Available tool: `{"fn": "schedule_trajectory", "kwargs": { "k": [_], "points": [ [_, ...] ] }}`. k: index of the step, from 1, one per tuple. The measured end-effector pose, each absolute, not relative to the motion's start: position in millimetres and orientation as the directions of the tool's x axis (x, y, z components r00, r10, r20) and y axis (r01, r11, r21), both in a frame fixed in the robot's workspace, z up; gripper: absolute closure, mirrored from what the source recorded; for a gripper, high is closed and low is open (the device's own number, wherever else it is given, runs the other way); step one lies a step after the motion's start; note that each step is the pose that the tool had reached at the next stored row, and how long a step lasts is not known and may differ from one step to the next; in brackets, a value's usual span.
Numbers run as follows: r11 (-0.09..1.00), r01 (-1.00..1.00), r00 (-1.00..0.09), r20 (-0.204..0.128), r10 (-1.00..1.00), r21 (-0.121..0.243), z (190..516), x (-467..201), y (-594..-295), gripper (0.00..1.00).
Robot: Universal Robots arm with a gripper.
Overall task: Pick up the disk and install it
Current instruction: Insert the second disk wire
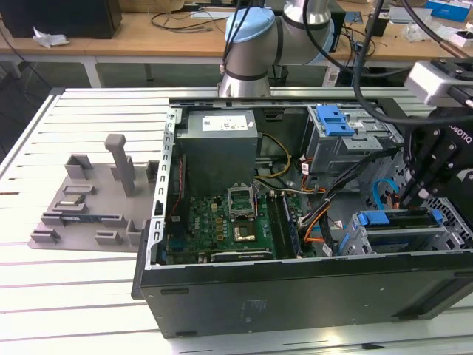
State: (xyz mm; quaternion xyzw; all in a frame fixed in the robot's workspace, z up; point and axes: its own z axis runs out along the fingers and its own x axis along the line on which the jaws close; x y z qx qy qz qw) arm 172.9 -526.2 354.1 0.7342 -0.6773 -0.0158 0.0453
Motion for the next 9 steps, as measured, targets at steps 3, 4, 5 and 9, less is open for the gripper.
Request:
{"fn": "schedule_trajectory", "kwargs": {
  "k": [3, 4, 5, 9],
  "points": [
    [-0.080, -0.993, 0.083, 0.038, -0.996, 0.088, 350.6, 173.2, -527.2, 0.84],
    [-0.080, -0.993, 0.083, 0.038, -0.996, 0.088, 349.4, 173.3, -527.5, 0.84],
    [-0.080, -0.993, 0.083, 0.038, -0.996, 0.088, 348.5, 173.4, -527.7, 0.84],
    [-0.080, -0.993, 0.083, 0.038, -0.996, 0.088, 345.9, 174.4, -528.5, 0.84]
  ]
}}
